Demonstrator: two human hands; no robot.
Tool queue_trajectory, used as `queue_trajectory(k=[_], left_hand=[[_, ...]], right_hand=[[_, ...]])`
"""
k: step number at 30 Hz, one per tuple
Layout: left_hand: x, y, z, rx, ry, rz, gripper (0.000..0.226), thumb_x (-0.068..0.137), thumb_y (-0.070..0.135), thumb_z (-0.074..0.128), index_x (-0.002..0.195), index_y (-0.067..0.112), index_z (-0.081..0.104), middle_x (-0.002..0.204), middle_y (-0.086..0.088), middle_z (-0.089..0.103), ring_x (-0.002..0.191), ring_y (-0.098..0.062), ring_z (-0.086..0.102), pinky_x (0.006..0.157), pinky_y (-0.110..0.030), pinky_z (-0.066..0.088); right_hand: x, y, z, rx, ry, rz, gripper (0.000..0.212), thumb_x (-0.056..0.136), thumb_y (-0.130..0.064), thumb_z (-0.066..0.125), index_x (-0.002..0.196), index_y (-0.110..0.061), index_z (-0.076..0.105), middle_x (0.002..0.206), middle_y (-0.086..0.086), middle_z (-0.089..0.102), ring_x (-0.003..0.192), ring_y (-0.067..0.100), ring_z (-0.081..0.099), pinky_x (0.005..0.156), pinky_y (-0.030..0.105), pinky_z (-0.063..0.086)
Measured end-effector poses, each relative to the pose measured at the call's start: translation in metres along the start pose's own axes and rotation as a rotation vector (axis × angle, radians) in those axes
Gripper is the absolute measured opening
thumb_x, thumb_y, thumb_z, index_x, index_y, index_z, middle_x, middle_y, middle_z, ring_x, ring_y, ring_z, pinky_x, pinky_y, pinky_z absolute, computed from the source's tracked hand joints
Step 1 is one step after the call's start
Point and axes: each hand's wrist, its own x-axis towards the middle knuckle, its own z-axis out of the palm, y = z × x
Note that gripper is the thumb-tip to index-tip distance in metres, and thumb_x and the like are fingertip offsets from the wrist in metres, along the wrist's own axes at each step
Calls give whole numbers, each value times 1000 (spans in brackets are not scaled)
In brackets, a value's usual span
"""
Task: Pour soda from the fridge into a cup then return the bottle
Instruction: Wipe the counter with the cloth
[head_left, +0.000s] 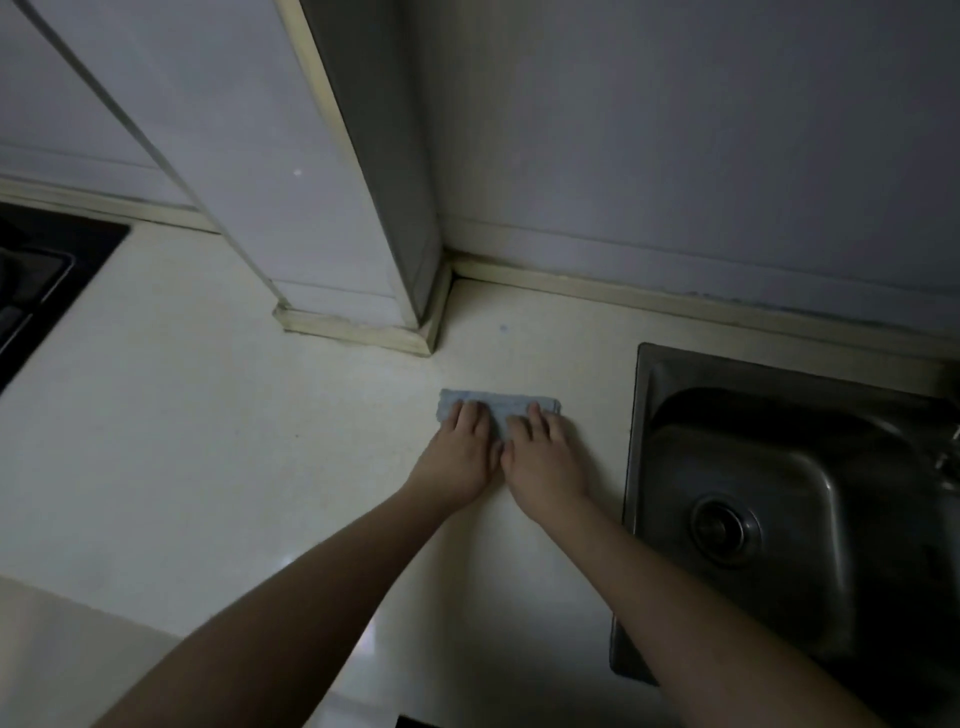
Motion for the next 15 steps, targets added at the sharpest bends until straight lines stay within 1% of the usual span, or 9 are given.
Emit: queue_trajectory(k=[1, 3, 6, 7, 8, 10, 11, 14, 15], left_hand=[[8, -7, -3, 7, -21, -3, 61, 99, 39, 28, 128, -9, 53, 127, -27, 53, 121, -44, 49, 102, -54, 43], [25, -18, -14, 70, -35, -11, 68, 97, 44, 19, 135, -4, 49, 136, -24, 49, 127, -43, 44, 113, -53, 28], [56, -27, -33, 144, -56, 16, 79, 89, 45, 4, 142, 0, 43, 143, -21, 43, 133, -38, 39, 118, -45, 17], [68, -30, -37, 168, -66, 15, 80, 89, 44, 2, 145, 1, 38, 146, -21, 40, 135, -36, 36, 119, -44, 15], [81, -31, -39, 181, -64, 2, 75, 92, 43, 6, 147, 1, 34, 148, -21, 37, 137, -36, 33, 119, -43, 13], [104, -35, -42, 177, -87, -53, 62, 99, 36, 20, 149, 0, 28, 149, -22, 33, 140, -35, 29, 120, -43, 12], [114, -35, -44, 183, -102, -92, 59, 101, 33, 24, 149, 0, 26, 150, -22, 31, 140, -35, 27, 119, -42, 13], [143, -36, -54, 204, -143, -179, 55, 102, 27, 26, 151, 3, 17, 152, -20, 25, 140, -34, 25, 114, -40, 23], [151, -38, -55, 167, -138, -196, 55, 102, 26, 27, 152, 4, 16, 152, -19, 23, 140, -35, 25, 112, -41, 28]], right_hand=[[8, 0, -4, -60, -10, -45, 48, 102, -26, 27, 147, -9, 27, 157, 15, 18, 145, 37, 6, 118, 49, 7], [27, -1, -11, -105, 4, -44, 49, 103, -24, 26, 148, -6, 24, 157, 15, 19, 146, 36, 5, 119, 47, 3], [58, -2, -21, -157, 28, -31, 50, 102, -24, 26, 149, -5, 23, 157, 14, 19, 146, 35, 5, 119, 45, 3], [68, -2, -25, -175, 23, -43, 50, 102, -23, 26, 149, -6, 23, 157, 14, 18, 146, 36, 4, 119, 46, 3], [81, -1, -27, -196, 6, -55, 50, 102, -21, 27, 149, -6, 23, 157, 14, 17, 146, 38, 4, 119, 47, 3], [104, 1, -33, -228, -17, -57, 51, 100, -19, 31, 150, -8, 22, 157, 15, 13, 145, 39, 3, 118, 48, 4], [115, 1, -36, -224, -15, -38, 55, 99, -19, 33, 151, -9, 18, 158, 15, 11, 146, 38, 2, 119, 46, 5], [151, 6, -33, -123, -9, 55, 66, 95, -22, 37, 152, -15, 6, 160, 12, 5, 147, 32, -1, 119, 42, 9], [163, 8, -29, -96, -17, 82, 67, 94, -23, 37, 152, -17, 5, 160, 11, 4, 147, 32, -2, 118, 42, 11]])
